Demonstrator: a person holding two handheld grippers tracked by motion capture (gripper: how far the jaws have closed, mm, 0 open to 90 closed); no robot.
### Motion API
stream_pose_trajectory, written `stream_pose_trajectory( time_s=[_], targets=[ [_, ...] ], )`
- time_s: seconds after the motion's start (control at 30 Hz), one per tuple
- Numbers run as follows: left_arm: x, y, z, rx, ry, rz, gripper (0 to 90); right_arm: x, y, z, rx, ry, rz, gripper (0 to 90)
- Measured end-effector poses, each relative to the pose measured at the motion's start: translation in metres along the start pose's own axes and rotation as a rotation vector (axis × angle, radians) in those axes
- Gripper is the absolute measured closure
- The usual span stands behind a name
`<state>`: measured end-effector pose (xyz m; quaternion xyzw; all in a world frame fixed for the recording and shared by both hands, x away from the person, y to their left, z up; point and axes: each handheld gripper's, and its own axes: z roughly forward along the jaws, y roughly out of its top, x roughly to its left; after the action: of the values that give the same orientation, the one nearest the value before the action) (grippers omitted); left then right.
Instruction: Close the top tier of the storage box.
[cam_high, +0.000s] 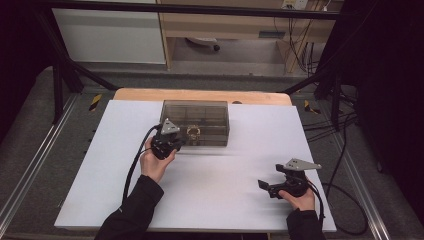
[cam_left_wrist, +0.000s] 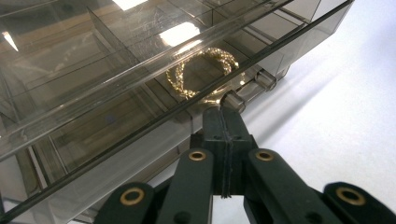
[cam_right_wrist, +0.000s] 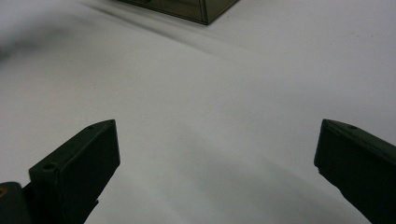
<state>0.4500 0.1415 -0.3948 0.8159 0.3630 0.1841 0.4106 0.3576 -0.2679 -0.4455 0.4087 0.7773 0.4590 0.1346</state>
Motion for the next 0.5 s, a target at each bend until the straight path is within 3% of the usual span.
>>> stream_pose_trajectory(
  time_s=[0.5],
  targets=[
    [0.0029, 0.0033, 0.0051, -0.006, 0.018, 0.007, 89.4, -0.0002, 0.0000, -0.0004, -0.001, -0.001, -0.002, 0.9]
  ],
)
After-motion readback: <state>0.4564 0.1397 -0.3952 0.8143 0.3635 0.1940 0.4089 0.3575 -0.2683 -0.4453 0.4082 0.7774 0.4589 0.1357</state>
